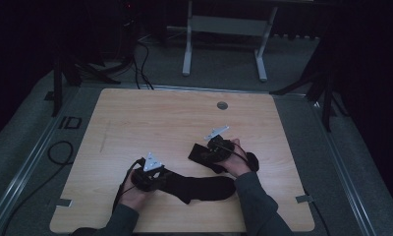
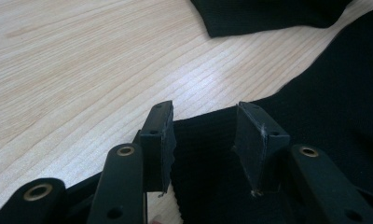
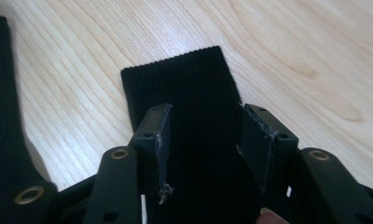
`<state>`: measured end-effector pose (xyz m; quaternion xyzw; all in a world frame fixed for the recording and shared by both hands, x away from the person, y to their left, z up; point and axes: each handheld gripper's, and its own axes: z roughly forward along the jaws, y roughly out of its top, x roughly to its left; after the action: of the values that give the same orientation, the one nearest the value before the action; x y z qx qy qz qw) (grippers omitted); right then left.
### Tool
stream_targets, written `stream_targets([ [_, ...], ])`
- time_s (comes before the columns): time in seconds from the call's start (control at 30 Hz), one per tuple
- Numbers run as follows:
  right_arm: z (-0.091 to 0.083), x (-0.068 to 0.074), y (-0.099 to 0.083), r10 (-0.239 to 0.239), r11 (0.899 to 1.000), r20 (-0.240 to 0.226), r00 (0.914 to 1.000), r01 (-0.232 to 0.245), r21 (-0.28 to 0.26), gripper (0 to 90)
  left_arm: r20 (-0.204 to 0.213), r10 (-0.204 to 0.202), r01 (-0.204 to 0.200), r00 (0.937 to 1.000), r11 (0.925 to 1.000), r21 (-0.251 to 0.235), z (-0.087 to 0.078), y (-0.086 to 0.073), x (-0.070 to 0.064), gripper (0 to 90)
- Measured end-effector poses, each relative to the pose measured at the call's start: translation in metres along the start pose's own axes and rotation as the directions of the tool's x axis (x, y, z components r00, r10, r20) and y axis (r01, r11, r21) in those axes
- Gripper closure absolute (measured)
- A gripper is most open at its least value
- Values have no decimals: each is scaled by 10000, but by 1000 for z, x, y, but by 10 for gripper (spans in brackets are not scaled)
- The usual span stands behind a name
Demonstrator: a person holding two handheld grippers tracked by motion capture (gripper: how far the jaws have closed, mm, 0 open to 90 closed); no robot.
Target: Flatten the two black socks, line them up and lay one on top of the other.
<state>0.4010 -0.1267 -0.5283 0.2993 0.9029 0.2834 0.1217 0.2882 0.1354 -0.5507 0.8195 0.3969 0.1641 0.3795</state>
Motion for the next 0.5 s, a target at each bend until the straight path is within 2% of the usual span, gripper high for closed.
stream_targets([
  [0.2, 13, 1, -3, 143, 9991, -167, 9998, -136, 411, 478, -25, -46, 46, 10000, 10000, -23, 0, 0, 1, 577],
  [0.3, 16, 1, -5, 293, 9991, -241, 9993, -285, 313, 476, -53, -105, 105, 9999, 9999, -37, -1, 0, 1, 576],
  [0.43, 16, 1, -3, 357, 9985, -135, 9993, -351, 422, 520, -75, -108, 108, 9999, 9999, -59, -2, 0, 1, 567],
  [0.5, 16, 1, -3, 432, 9981, -61, 9990, -429, 432, 579, -88, -147, 146, 9999, 9998, -102, -3, 0, 2, 568],
])
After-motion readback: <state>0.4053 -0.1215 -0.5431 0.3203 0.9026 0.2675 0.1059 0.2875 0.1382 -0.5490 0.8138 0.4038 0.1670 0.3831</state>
